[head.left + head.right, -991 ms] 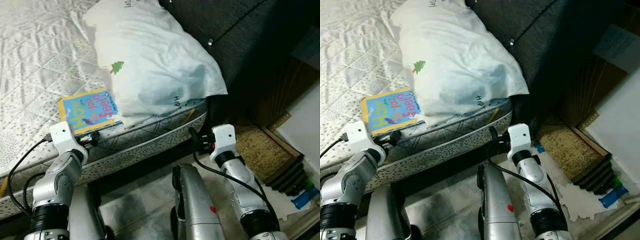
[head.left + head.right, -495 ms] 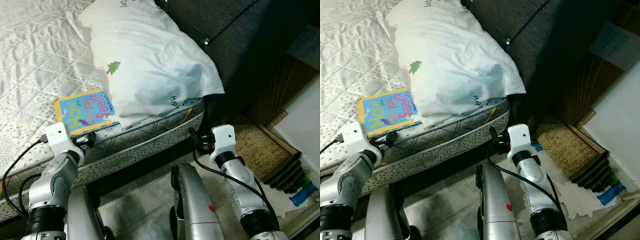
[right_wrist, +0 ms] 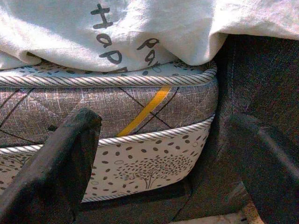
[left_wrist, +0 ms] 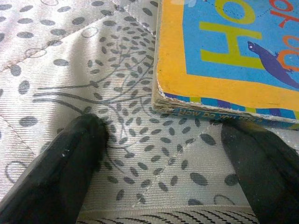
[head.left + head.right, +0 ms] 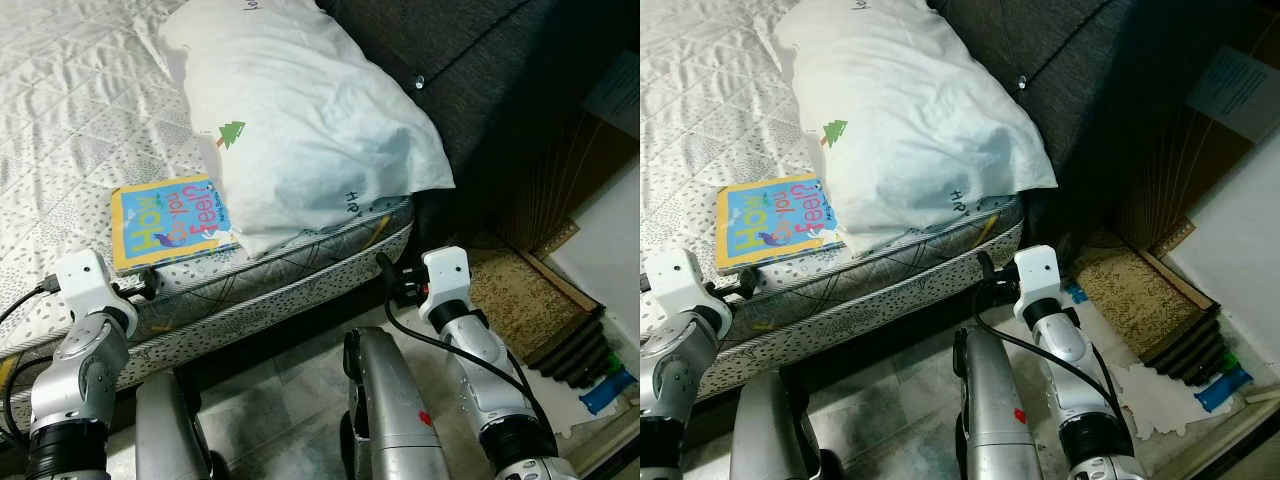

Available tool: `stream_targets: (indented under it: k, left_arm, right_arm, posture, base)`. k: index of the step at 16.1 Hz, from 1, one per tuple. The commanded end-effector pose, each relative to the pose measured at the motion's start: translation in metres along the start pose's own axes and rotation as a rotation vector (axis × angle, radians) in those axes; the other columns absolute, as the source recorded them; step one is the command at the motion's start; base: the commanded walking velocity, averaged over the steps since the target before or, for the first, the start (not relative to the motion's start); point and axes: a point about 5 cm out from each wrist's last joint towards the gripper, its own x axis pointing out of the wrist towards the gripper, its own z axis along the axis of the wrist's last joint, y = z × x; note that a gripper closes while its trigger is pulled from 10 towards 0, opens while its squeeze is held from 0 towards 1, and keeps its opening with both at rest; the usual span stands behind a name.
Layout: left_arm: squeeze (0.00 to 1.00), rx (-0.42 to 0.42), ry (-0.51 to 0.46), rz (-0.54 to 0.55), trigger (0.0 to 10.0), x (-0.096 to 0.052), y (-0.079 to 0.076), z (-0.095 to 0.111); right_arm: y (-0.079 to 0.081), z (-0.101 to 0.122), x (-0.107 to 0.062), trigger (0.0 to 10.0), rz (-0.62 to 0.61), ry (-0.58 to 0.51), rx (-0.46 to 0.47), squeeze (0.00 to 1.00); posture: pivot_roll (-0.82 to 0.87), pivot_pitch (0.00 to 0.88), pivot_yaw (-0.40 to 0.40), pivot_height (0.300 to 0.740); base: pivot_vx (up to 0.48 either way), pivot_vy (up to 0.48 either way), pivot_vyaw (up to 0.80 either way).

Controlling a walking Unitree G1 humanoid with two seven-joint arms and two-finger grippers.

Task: Clean up the room

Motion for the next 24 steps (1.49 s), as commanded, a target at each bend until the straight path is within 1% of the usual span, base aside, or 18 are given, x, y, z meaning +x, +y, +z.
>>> stream_targets:
  k: [1, 2, 4, 5, 6, 7, 10, 12, 13, 14, 15, 16, 17, 18, 20, 21, 22, 24]
  left_arm:
    - [0.0, 0.018, 0.034, 0.081, 10.0, -0.002, 0.015, -0.01]
    - [0.0, 0.018, 0.036, 0.08, 10.0, -0.003, 0.015, -0.011]
    - [0.0, 0.014, 0.041, 0.063, 10.0, -0.004, 0.008, -0.014]
    - [0.0, 0.034, 0.036, 0.046, 10.0, -0.007, 0.001, -0.018]
    - [0.0, 0.039, 0.033, 0.043, 10.0, -0.008, -0.001, -0.019]
    - [0.0, 0.041, 0.026, 0.035, 10.0, -0.014, -0.01, -0.023]
    - [0.0, 0.034, 0.021, 0.018, 10.0, -0.024, -0.023, -0.029]
    - [0.0, 0.045, -0.014, 0.003, 10.0, -0.028, -0.031, -0.028]
    - [0.0, 0.051, -0.061, -0.016, 10.0, -0.031, -0.037, -0.023]
    - [0.0, 0.08, -0.175, -0.064, 10.0, -0.038, -0.05, -0.012]
    - [0.0, 0.116, -0.237, -0.101, 10.0, -0.041, -0.058, -0.008]
    - [0.0, 0.156, -0.266, -0.127, 10.0, -0.043, -0.064, -0.01]
    - [0.0, 0.167, -0.283, -0.146, 10.0, -0.045, -0.068, -0.015]
    - [0.0, 0.165, -0.314, -0.165, 10.0, -0.047, -0.072, -0.013]
    - [0.0, 0.196, -0.395, -0.189, 10.0, -0.047, -0.082, -0.002]
    - [0.0, 0.217, -0.437, -0.17, 10.0, -0.046, -0.082, 0.004]
    - [0.0, 0.224, -0.459, -0.154, 10.0, -0.043, -0.082, 0.009]
    - [0.0, 0.256, -0.475, -0.152, 10.0, -0.04, -0.082, 0.011]
  right_arm:
    - [0.0, -0.004, -0.001, 10.0, 0.003, 0.012, -0.003, 0.0]
    - [0.0, -0.004, -0.001, 10.0, 0.004, 0.012, -0.003, 0.0]
    - [0.0, -0.003, -0.001, 10.0, 0.005, 0.01, -0.006, 0.0]
    - [0.0, -0.003, -0.001, 10.0, 0.005, 0.008, -0.008, 0.0]
    - [0.0, -0.003, -0.001, 10.0, 0.004, 0.008, -0.008, 0.0]
    - [-0.001, -0.003, -0.001, 10.0, 0.004, 0.008, -0.009, 0.0]
    - [0.0, -0.003, 0.001, 10.0, 0.004, 0.007, -0.01, 0.0]
    - [0.0, -0.001, 0.003, 10.0, 0.004, 0.001, -0.008, 0.0]
    - [0.001, 0.002, 0.005, 10.0, 0.005, -0.008, -0.003, 0.0]
    - [0.005, 0.008, 0.009, 10.0, 0.008, -0.033, 0.017, 0.0]
    - [0.009, 0.012, 0.012, 10.0, 0.013, -0.044, 0.048, 0.0]
    - [0.012, 0.015, 0.014, 10.0, 0.019, -0.047, 0.08, 0.0]
    - [0.017, 0.018, 0.018, 10.0, 0.019, -0.043, 0.154, 0.0]
    - [0.017, 0.02, 0.021, 10.0, 0.004, -0.042, 0.199, 0.0]
    - [0.014, 0.024, 0.028, 10.0, -0.042, -0.036, 0.3, 0.0]
    - [0.012, 0.026, 0.03, 10.0, -0.064, -0.042, 0.354, 0.0]
    - [0.01, 0.029, 0.032, 10.0, -0.07, -0.054, 0.378, 0.0]
    - [0.01, 0.036, 0.033, 10.0, -0.064, -0.094, 0.371, 0.0]
  posture:
    - [-0.03, 0.173, -0.04, 0.48]
    - [-0.03, 0.173, -0.04, 0.48]
    - [-0.03, 0.173, -0.04, 0.48]
    - [-0.03, 0.173, -0.04, 0.48]
    - [-0.03, 0.173, -0.04, 0.48]
    - [-0.03, 0.171, -0.04, 0.48]
    - [-0.03, 0.168, -0.039, 0.48]
    - [-0.02, 0.159, -0.038, 0.48]
    - [-0.02, 0.155, -0.038, 0.48]
    - [-0.02, 0.149, -0.037, 0.48]
    - [-0.02, 0.132, -0.035, 0.48]
    - [-0.02, 0.125, -0.035, 0.48]
    - [-0.03, 0.109, -0.032, 0.48]
    - [-0.02, 0.093, -0.03, 0.48]
    - [-0.02, 0.054, -0.026, 0.48]
    - [-0.02, 0.038, -0.025, 0.48]
    - [-0.02, 0.009, -0.023, 0.48]
    - [-0.02, 0.0, -0.021, 0.48]
  base:
    - [0.0, 0.0, 0.0]
    - [0.0, 0.0, 0.0]
    - [0.0, 0.0, 0.0]
    - [0.0, 0.0, 0.0]
    - [0.0, 0.0, 0.0]
    - [0.0, 0.0, 0.0]
    - [0.0, 0.0, 0.0]
    - [0.0, 0.0, 0.0]
    - [0.0, 0.0, 0.0]
    - [0.0, 0.0, 0.0]
    - [0.0, 0.0, 0.0]
    - [0.0, 0.0, 0.0]
    - [0.0, 0.0, 0.0]
    - [0.0, 0.0, 0.0]
    - [0.0, 0.0, 0.0]
    - [0.0, 0.0, 0.0]
    - [0.0, 0.0, 0.0]
    - [0.0, 0.0, 0.0]
